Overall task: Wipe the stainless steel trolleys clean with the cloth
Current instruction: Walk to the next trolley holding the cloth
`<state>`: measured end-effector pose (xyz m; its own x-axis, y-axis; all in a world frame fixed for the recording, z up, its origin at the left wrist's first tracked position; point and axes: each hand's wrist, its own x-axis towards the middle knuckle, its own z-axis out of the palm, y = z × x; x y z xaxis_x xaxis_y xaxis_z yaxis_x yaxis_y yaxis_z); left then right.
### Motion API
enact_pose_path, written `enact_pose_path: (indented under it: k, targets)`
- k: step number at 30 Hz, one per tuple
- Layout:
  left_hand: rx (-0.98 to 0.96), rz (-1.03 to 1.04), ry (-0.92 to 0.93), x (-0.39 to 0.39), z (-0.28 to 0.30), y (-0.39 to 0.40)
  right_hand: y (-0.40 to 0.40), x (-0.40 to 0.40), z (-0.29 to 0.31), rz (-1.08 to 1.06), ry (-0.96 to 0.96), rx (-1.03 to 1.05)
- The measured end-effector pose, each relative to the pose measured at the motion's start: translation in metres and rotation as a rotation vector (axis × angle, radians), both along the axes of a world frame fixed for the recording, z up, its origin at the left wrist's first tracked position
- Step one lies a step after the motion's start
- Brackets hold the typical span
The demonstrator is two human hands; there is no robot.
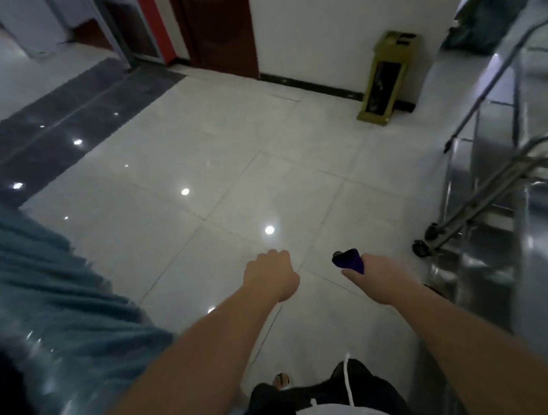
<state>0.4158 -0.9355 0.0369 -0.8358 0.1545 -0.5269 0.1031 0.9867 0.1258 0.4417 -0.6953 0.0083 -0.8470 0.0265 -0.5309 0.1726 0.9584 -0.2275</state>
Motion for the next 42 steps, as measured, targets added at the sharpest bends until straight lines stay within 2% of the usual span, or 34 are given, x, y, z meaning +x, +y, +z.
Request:
enact_pose_path:
  k: [9,15,20,28,34,37,42]
  targets:
    - [-0.009,-0.361,-0.038,-0.146,-0.016,0.126,0.111,-0.061,-0.021,-0.382,-0.084,-0.005]
    - [-0.009,-0.456,-0.071,-0.235,-0.008,0.213,0.198,-0.125,-0.026,-0.552,-0.087,-0.057]
    - [-0.006,-0.538,-0.115,-0.302,-0.011,0.275,0.238,-0.180,-0.023,-0.626,-0.065,-0.122]
    - [-0.043,-0.856,-0.112,-0.399,-0.039,0.406,0.294,-0.216,-0.044,-0.993,-0.067,-0.149]
    - [-0.100,-1.215,-0.172,-0.462,-0.074,0.494,0.306,-0.241,-0.065,-1.339,-0.101,-0.127]
    - [-0.162,-1.368,-0.179,-0.482,-0.090,0.525,0.295,-0.258,-0.075,-1.526,-0.119,-0.203]
    - [-0.244,-1.570,-0.192,-0.480,-0.118,0.560,0.277,-0.267,-0.100,-1.661,-0.080,-0.286]
